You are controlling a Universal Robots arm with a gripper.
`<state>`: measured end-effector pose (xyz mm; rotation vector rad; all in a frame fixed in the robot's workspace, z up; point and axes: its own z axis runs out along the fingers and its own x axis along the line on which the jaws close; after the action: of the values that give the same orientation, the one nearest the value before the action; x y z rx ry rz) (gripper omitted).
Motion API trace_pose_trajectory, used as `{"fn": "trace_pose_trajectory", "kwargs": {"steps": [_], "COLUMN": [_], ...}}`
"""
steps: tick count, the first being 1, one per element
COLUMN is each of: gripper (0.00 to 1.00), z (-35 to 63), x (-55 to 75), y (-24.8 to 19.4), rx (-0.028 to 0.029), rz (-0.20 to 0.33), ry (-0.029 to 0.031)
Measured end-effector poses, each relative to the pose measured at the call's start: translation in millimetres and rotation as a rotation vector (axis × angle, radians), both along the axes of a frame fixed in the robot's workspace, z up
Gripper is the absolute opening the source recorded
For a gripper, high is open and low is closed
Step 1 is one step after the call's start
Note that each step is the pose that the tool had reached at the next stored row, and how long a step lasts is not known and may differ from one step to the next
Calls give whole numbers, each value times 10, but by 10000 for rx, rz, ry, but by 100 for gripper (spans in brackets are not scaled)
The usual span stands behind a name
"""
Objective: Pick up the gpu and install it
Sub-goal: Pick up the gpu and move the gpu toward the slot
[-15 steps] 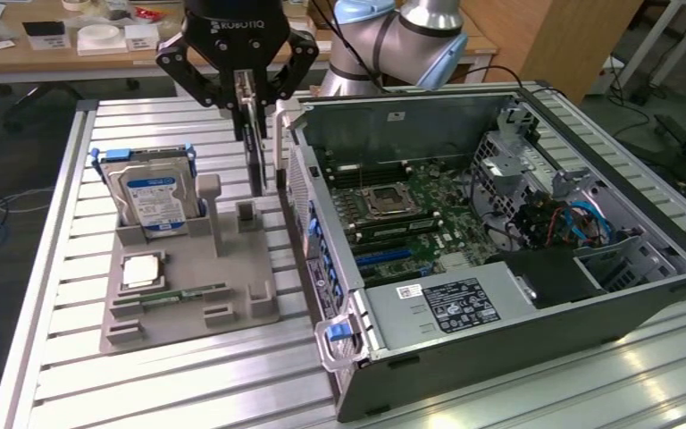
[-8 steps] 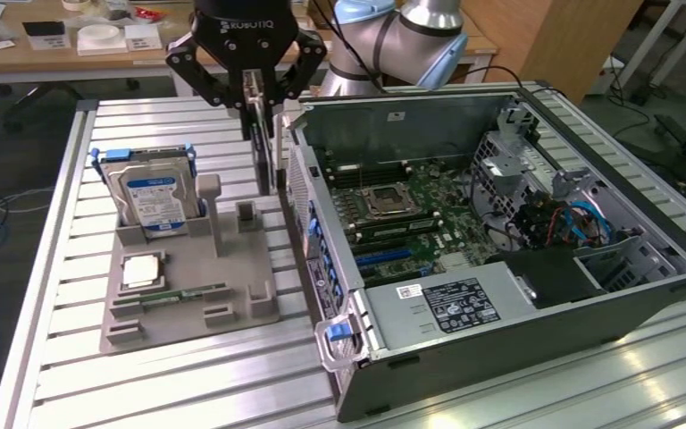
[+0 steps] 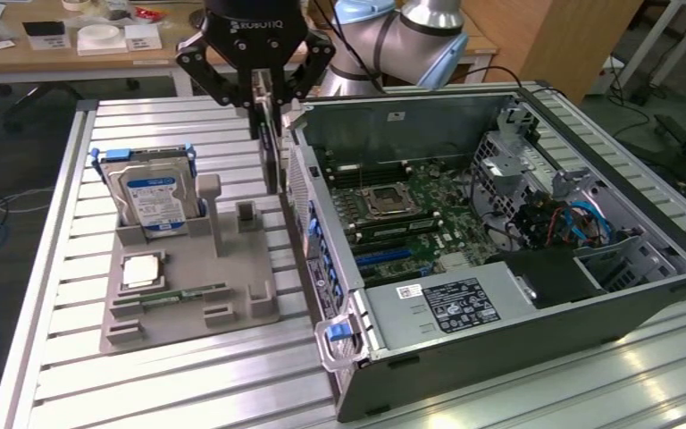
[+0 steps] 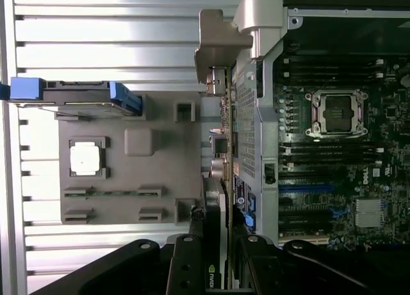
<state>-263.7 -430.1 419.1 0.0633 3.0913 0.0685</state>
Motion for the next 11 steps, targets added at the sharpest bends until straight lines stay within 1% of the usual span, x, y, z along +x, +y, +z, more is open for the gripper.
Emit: {"fn": "trace_pose_trajectory", "kwargs": {"steps": [6,11], "gripper": [27,27], "z": [0,0], "x": [88,149], "y": [0,0], "rx": [19,24], "rz": [0,0], "ry": [1,0]}}
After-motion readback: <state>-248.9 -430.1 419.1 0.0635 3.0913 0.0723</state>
